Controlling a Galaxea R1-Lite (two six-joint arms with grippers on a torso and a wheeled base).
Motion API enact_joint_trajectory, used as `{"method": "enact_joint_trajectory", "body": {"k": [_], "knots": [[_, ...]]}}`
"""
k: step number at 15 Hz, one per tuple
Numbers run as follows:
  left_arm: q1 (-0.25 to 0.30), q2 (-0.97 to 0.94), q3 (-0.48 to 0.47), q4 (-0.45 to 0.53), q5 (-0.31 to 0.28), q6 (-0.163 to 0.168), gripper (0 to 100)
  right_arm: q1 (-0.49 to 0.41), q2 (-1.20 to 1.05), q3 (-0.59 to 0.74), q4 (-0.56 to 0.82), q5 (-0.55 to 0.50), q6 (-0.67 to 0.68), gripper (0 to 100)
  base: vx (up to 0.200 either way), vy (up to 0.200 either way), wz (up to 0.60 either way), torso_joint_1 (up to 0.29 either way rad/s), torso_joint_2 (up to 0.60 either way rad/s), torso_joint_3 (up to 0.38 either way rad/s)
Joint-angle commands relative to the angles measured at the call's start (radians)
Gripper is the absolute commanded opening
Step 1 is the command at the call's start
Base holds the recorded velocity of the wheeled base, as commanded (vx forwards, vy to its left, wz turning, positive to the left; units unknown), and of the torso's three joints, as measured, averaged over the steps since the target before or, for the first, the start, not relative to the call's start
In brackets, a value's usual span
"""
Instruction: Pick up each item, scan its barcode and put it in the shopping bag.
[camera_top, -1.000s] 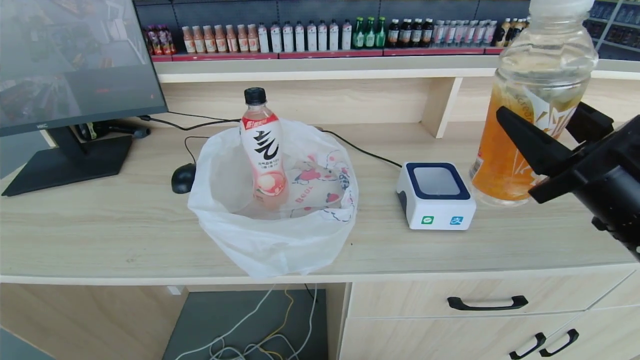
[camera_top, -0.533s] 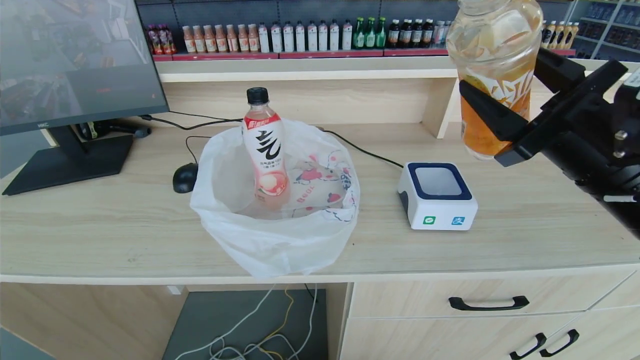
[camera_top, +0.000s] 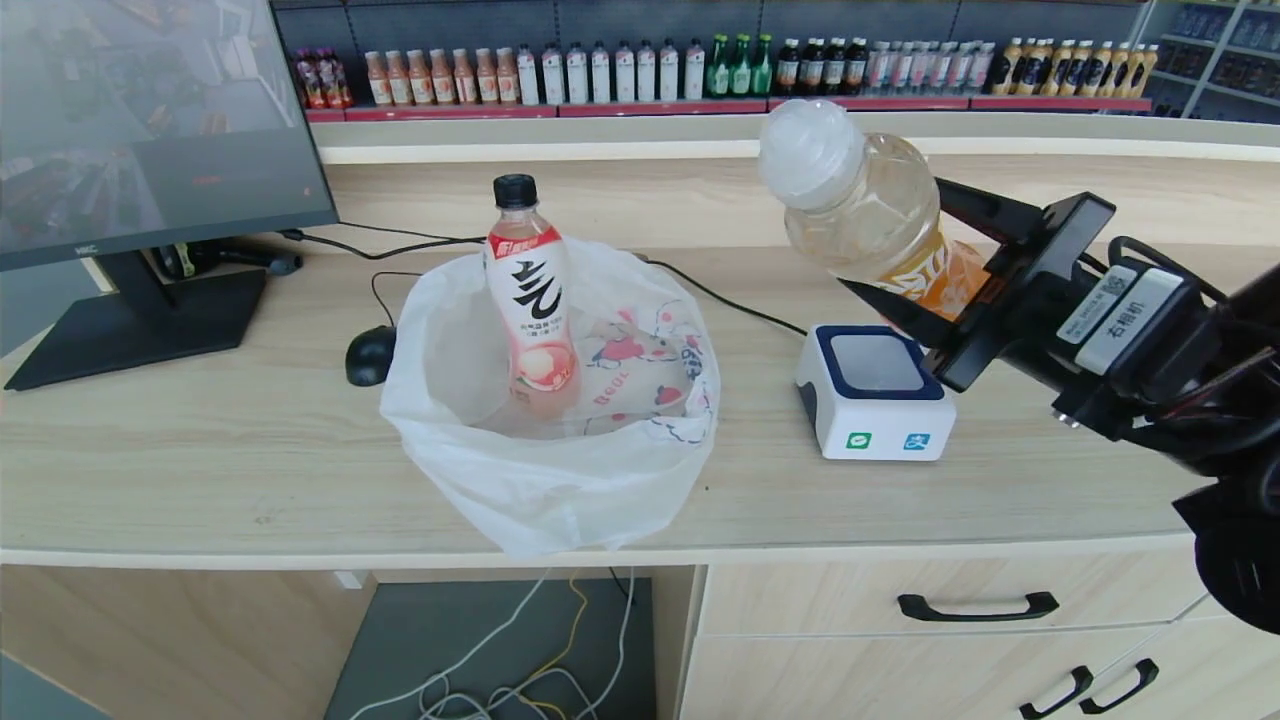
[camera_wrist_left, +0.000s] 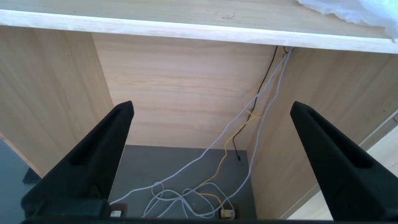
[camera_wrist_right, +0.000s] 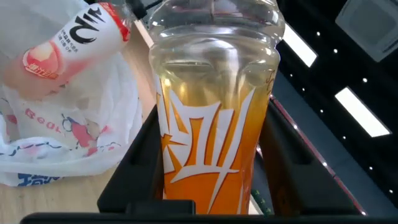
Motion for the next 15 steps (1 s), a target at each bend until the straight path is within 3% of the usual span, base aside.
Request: {"method": "enact_joint_trajectory", "body": {"k": [1, 6, 15], "knots": [[0.0, 0.0, 0.0, 0.0, 0.0, 0.0, 100, -0.043, 0.032, 0.008, -0.011, 0.024, -0.008, 0, 0.0, 0.0, 0.0, 0.0, 0.0, 0.0], [0.0, 0.0, 0.0, 0.0, 0.0, -0.001, 100, -0.084, 0.053, 0.011, -0.035, 0.09, -0.028, 0, 0.0, 0.0, 0.0, 0.0, 0.0, 0.0], [0.0, 0.0, 0.0, 0.0, 0.0, -0.001, 100, -0.076, 0.089, 0.114, -0.114, 0.091, -0.071, 0, 0.0, 0.0, 0.0, 0.0, 0.0, 0.0]]}}
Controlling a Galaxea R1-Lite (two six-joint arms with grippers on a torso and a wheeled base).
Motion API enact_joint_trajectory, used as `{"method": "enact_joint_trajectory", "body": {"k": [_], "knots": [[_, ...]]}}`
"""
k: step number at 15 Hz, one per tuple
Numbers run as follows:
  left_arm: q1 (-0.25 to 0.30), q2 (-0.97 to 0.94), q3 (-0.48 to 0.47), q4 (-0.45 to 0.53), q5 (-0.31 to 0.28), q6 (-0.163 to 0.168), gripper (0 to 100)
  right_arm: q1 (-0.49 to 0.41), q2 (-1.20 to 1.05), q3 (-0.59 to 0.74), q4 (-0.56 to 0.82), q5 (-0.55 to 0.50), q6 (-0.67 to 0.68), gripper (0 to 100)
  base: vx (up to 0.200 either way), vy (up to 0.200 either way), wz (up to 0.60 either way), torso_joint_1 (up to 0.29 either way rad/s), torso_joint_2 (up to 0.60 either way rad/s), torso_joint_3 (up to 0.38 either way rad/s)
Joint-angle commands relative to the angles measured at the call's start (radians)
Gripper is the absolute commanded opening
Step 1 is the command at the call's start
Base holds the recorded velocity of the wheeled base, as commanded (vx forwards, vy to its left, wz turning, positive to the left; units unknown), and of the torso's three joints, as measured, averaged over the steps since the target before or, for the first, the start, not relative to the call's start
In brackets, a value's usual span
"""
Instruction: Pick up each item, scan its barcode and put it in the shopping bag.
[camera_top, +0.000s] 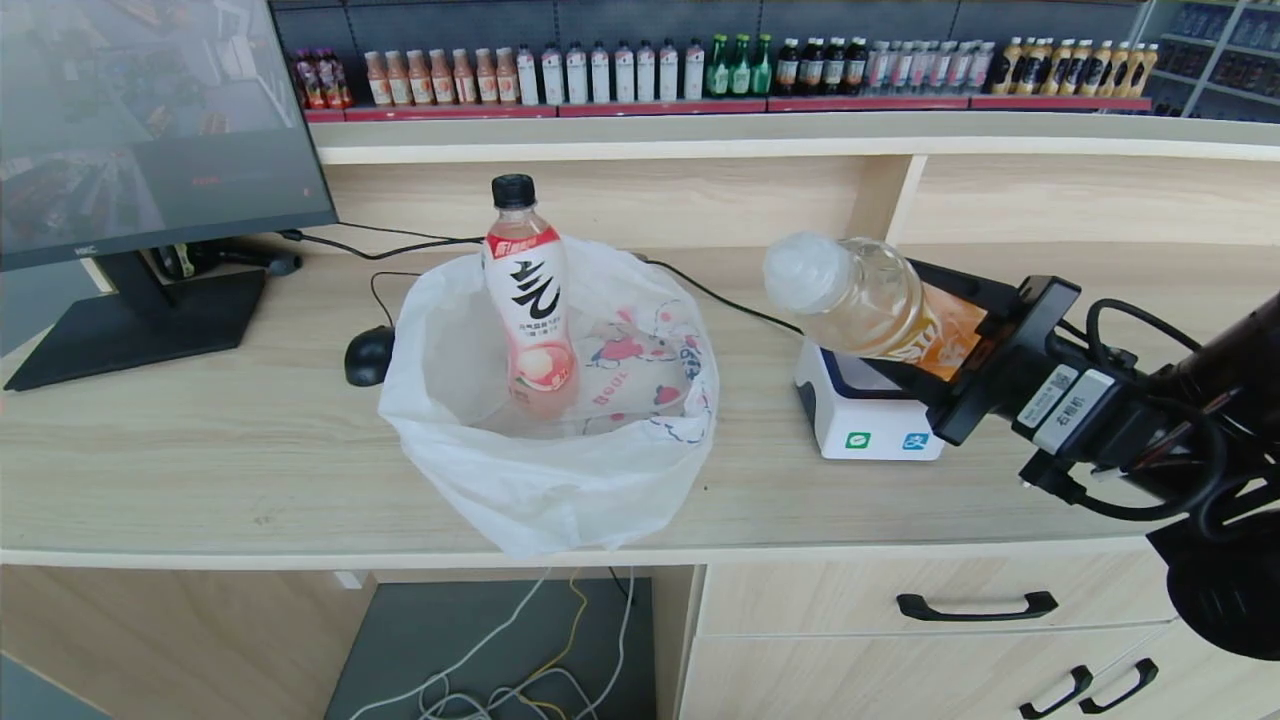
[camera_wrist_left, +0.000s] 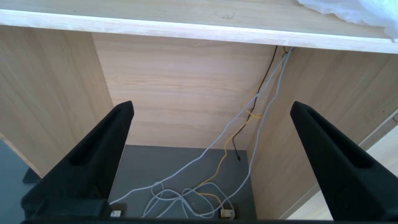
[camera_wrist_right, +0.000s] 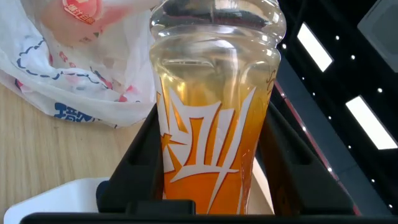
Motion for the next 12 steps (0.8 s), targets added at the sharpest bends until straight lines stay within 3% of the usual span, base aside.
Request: {"method": "enact_joint_trajectory", "body": {"k": [1, 12], "knots": [[0.0, 0.0, 0.0, 0.0, 0.0, 0.0, 100, 0.001, 0.005, 0.005, 0.001, 0.0, 0.0, 0, 0.0, 0.0, 0.0, 0.0, 0.0, 0.0], [0.0, 0.0, 0.0, 0.0, 0.0, 0.0, 100, 0.006, 0.005, 0.029, -0.001, 0.005, -0.003, 0, 0.0, 0.0, 0.0, 0.0, 0.0, 0.0]]}}
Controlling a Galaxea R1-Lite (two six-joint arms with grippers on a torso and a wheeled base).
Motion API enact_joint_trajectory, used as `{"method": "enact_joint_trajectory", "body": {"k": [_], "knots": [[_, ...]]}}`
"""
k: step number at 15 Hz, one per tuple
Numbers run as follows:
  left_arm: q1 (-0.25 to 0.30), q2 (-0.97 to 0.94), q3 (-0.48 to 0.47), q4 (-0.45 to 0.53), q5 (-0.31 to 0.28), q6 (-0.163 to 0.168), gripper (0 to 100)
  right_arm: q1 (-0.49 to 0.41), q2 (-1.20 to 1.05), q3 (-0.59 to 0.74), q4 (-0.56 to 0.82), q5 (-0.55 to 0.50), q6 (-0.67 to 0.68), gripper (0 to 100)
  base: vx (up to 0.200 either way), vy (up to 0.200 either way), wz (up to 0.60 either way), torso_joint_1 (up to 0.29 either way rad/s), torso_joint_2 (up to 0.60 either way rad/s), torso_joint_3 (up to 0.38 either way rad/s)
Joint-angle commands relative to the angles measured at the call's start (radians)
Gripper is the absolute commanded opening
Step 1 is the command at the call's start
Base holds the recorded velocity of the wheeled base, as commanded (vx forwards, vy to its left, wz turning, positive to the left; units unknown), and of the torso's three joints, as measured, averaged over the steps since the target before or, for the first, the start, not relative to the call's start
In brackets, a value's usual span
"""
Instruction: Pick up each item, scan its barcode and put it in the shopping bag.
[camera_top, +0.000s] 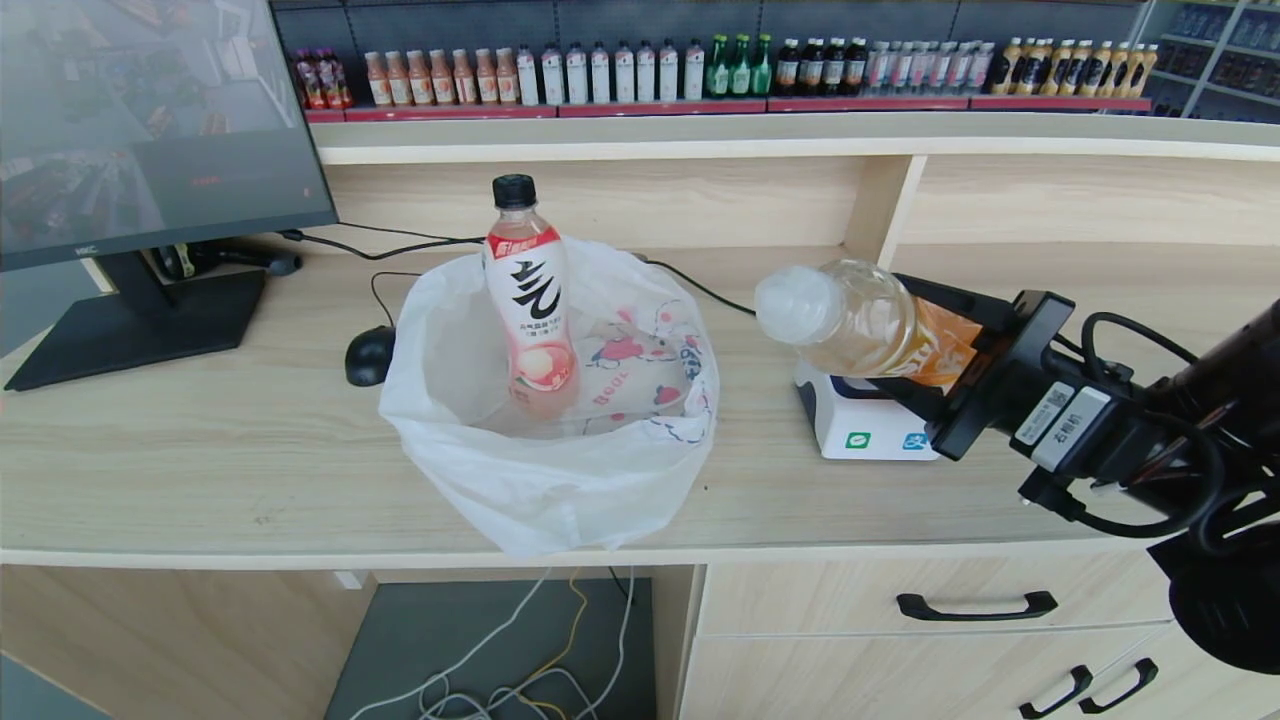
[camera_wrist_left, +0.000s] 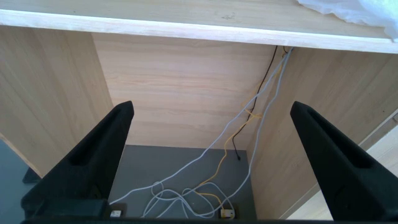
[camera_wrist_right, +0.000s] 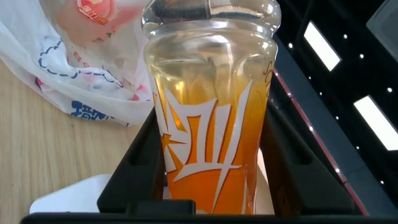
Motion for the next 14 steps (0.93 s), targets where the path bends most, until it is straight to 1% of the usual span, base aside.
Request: {"method": "enact_joint_trajectory", "body": {"k": [1, 14], "knots": [[0.0, 0.0, 0.0, 0.0, 0.0, 0.0, 100, 0.003, 0.002, 0.0, 0.0, 0.0, -0.001, 0, 0.0, 0.0, 0.0, 0.0, 0.0, 0.0], [0.0, 0.0, 0.0, 0.0, 0.0, 0.001, 100, 0.004, -0.005, 0.001, 0.0, 0.0, -0.001, 0, 0.0, 0.0, 0.0, 0.0, 0.0, 0.0]]}}
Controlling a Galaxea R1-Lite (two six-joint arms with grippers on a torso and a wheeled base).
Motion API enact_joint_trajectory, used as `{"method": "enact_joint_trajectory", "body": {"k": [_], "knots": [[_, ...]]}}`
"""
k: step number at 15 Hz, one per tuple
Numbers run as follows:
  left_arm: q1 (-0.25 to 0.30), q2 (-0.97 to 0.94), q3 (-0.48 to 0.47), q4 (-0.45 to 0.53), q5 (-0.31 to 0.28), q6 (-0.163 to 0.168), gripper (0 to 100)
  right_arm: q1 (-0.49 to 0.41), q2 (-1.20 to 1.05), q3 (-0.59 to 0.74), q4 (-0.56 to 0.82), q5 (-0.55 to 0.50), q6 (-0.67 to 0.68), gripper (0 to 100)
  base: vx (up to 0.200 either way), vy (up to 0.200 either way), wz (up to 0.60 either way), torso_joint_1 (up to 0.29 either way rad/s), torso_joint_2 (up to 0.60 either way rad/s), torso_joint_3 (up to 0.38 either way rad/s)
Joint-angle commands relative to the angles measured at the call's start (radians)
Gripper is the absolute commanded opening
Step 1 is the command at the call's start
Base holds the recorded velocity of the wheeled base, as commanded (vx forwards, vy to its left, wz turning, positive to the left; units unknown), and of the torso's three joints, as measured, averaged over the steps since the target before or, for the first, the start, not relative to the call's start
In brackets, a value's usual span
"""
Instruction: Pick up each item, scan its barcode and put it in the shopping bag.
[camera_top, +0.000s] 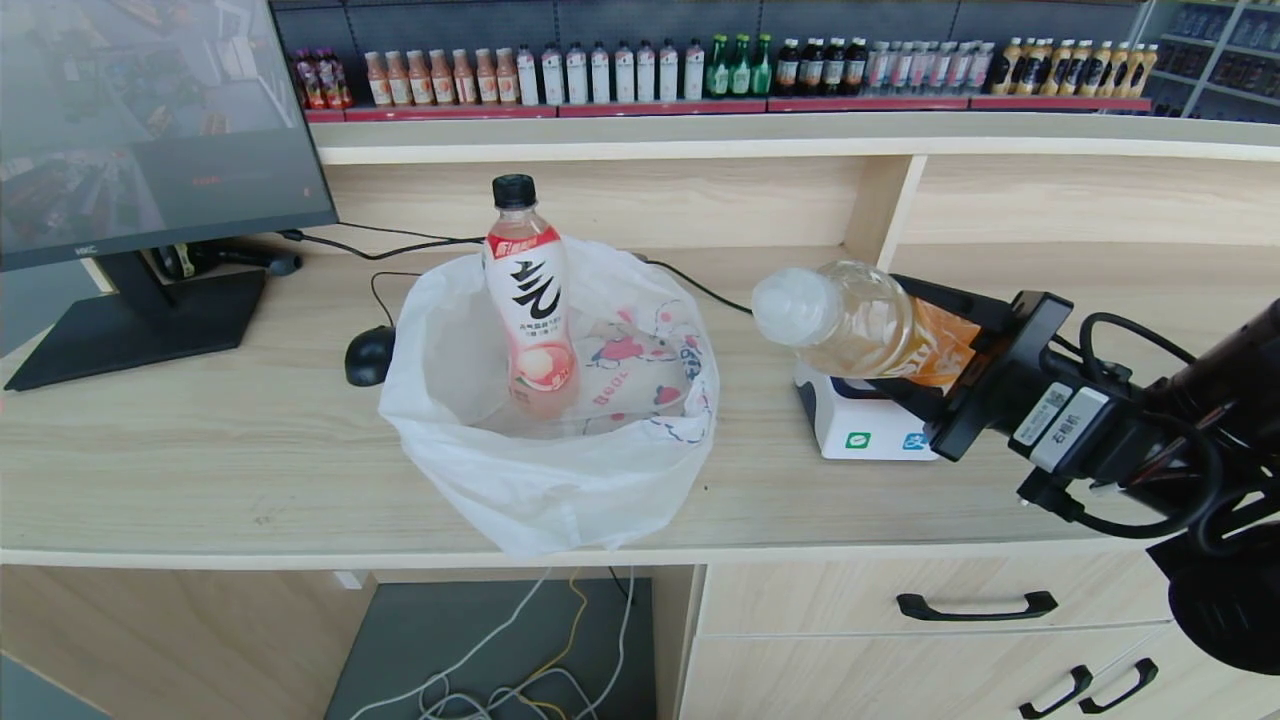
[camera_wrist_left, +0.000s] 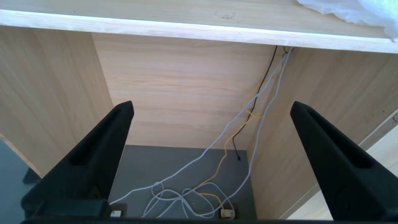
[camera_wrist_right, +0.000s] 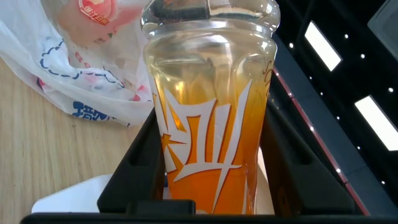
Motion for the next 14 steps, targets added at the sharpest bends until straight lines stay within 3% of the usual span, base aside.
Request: {"method": "enact_joint_trajectory", "body": {"k": [1, 8, 12, 14], "knots": [[0.0, 0.0, 0.0, 0.0, 0.001, 0.0, 100, 0.0, -0.005, 0.001, -0.001, 0.0, 0.001, 0, 0.0, 0.0, 0.0, 0.0, 0.0, 0.0], [0.0, 0.0, 0.0, 0.0, 0.001, -0.001, 100, 0.025, -0.055, -0.013, -0.001, -0.027, 0.054, 0, 0.0, 0.0, 0.0, 0.0, 0.0, 0.0], [0.0, 0.0, 0.0, 0.0, 0.001, -0.001, 100, 0.114, -0.106, -0.025, -0.001, -0.151, 0.154, 0, 0.0, 0.0, 0.0, 0.0, 0.0, 0.0], [0.0, 0.0, 0.0, 0.0, 0.001, -0.001, 100, 0.186, -0.12, -0.023, -0.001, -0.259, 0.277, 0, 0.0, 0.0, 0.0, 0.0, 0.0, 0.0]]}}
